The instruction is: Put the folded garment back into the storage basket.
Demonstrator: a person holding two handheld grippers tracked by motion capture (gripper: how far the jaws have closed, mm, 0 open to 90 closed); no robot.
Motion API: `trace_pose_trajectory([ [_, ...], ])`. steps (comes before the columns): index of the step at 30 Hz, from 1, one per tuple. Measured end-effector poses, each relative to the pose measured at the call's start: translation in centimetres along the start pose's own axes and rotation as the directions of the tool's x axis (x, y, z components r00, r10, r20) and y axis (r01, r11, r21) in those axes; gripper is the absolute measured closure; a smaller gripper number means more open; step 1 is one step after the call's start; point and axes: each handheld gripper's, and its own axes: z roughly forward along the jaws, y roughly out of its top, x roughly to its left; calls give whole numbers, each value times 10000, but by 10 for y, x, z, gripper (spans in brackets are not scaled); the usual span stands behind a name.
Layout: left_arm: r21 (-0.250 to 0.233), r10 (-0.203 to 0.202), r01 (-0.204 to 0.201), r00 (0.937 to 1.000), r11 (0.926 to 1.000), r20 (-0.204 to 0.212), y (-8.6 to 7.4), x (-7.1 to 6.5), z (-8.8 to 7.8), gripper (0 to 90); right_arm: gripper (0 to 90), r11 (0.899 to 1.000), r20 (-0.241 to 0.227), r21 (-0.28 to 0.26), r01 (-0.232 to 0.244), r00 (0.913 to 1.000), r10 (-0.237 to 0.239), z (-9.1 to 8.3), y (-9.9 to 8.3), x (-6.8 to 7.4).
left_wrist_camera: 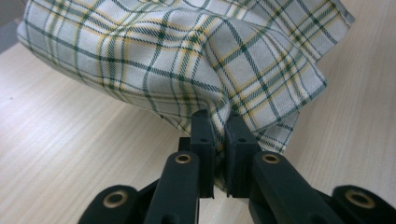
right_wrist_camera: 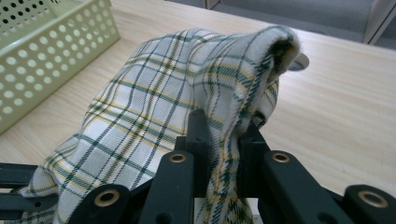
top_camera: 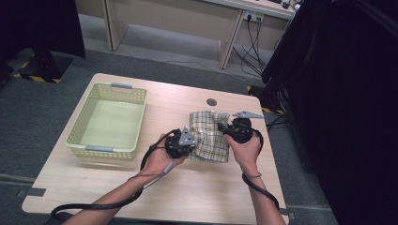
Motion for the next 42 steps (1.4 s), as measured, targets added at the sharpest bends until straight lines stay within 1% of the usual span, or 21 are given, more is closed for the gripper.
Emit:
trace_pose_trajectory([
  [6, 21, 88, -88, 9995, 10000, -319, 3, 9, -17, 843, 797, 9992, -103, -187, 349, 9993, -351, -3, 18, 12],
  [9, 8, 54, -53, 9991, 10000, -421, 3, 12, -24, 844, 797, 9987, -180, -276, 429, 9989, -434, -3, 25, 18],
  [17, -138, -55, 46, 9974, 9999, -715, 4, 22, -38, 845, 798, 9964, -285, -504, 680, 9972, -695, -2, 45, 32],
  [21, -206, -125, 108, 9965, 9997, -828, 4, 27, -44, 845, 797, 9957, -300, -566, 732, 9967, -750, -2, 52, 36],
  [26, -191, -73, 53, 9945, 9998, -1048, 6, 33, -55, 845, 798, 9945, -344, -674, 801, 9960, -825, -2, 61, 42],
  [29, -199, -59, 37, 9937, 9998, -1120, 6, 35, -58, 845, 798, 9936, -381, -701, 886, 9951, -914, 0, 67, 47],
  [30, -205, -92, 67, 9926, 9998, -1209, 6, 38, -62, 845, 798, 9933, -398, -718, 908, 9948, -939, 0, 69, 49],
  [32, -233, -119, 91, 9922, 9997, -1239, 5, 39, -64, 845, 798, 9926, -448, -751, 958, 9940, -994, 1, 73, 52],
  [33, -247, -148, 117, 9912, 9996, -1318, 4, 42, -69, 845, 798, 9922, -475, -773, 979, 9937, -1018, 2, 75, 55],
  [37, -223, -217, 189, 9903, 9996, -1373, 1, 45, -75, 845, 797, 9903, -567, -815, 1124, 9915, -1172, 5, 82, 64],
  [39, -193, -245, 220, 9899, 9996, -1396, -1, 48, -79, 845, 798, 9895, -634, -813, 1195, 9902, -1248, 7, 86, 69],
  [42, -244, -406, 373, 9877, 9990, -1512, -7, 52, -85, 844, 797, 9888, -717, -823, 1248, 9888, -1308, 11, 90, 75],
])
